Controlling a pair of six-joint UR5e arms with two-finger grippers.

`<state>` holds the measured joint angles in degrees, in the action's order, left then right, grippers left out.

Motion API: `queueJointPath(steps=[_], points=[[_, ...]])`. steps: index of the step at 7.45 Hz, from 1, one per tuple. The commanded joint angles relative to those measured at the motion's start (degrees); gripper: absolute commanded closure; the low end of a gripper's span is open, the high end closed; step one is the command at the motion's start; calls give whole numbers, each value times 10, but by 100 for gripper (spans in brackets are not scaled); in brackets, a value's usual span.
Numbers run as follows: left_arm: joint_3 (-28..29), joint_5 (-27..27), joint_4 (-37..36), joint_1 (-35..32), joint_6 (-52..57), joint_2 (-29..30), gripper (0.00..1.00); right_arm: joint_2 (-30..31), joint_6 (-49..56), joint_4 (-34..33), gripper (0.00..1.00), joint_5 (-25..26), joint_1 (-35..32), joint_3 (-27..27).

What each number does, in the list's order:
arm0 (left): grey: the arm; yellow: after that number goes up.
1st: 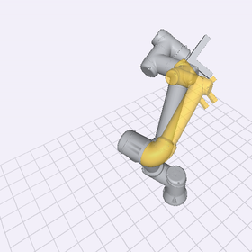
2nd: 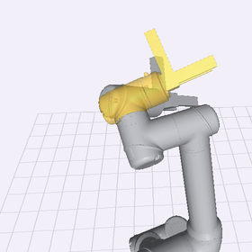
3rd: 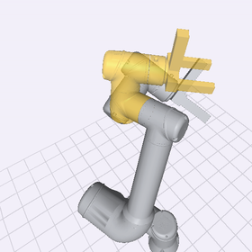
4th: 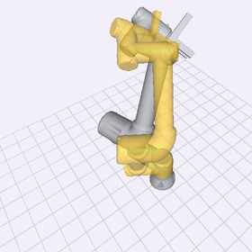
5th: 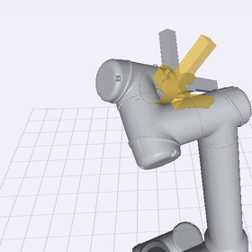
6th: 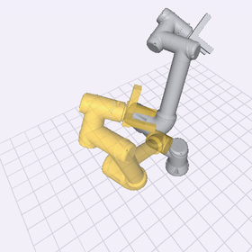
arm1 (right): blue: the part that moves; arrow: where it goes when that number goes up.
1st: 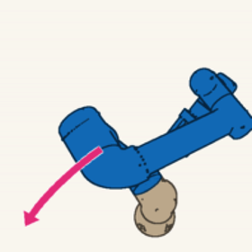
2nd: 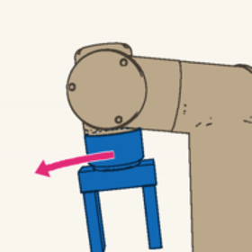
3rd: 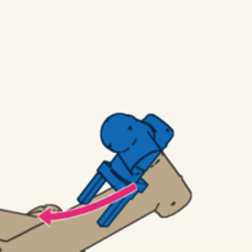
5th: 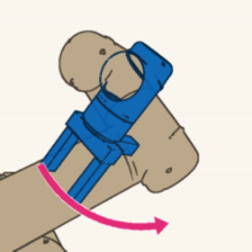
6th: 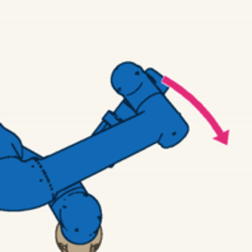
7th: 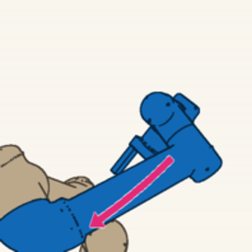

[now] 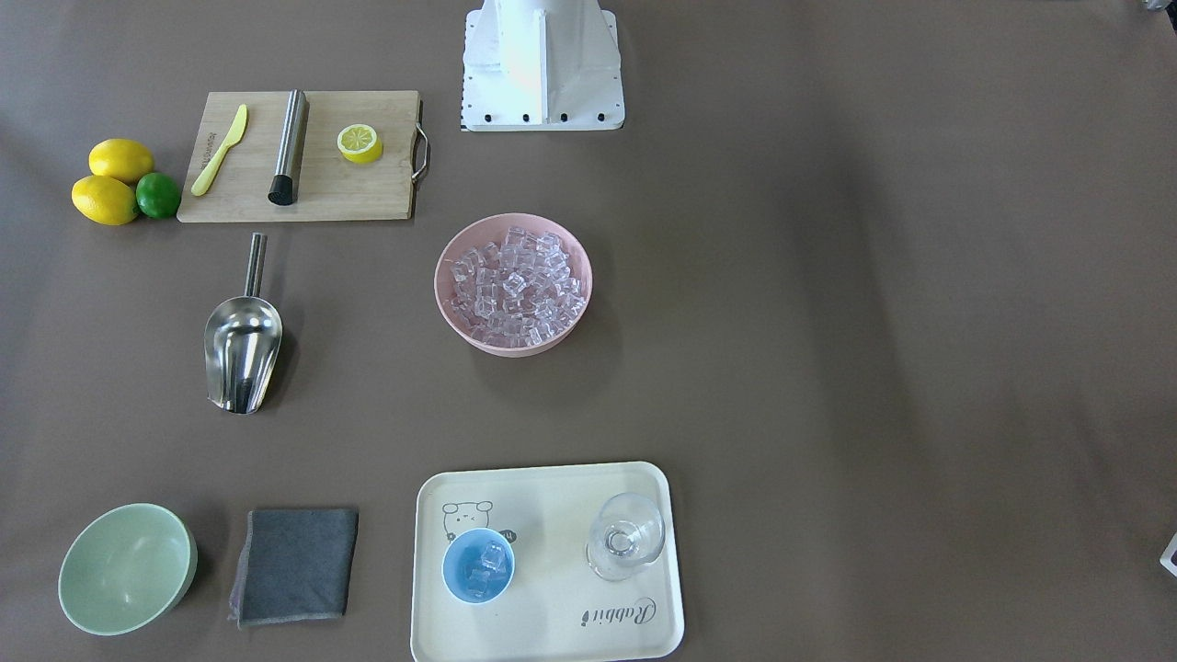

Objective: Put ice in cup with scoop

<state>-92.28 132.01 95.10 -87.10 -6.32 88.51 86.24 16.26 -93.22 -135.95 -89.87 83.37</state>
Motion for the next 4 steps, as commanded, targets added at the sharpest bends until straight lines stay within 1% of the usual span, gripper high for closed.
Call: queueJointPath(steps=[1,4], points=[[0,1,0,0,0,0,3,-2,-1,3,0,8,0,5],[0,1,0,0,0,-1,3,-3,-2,3,0,9,0,7]])
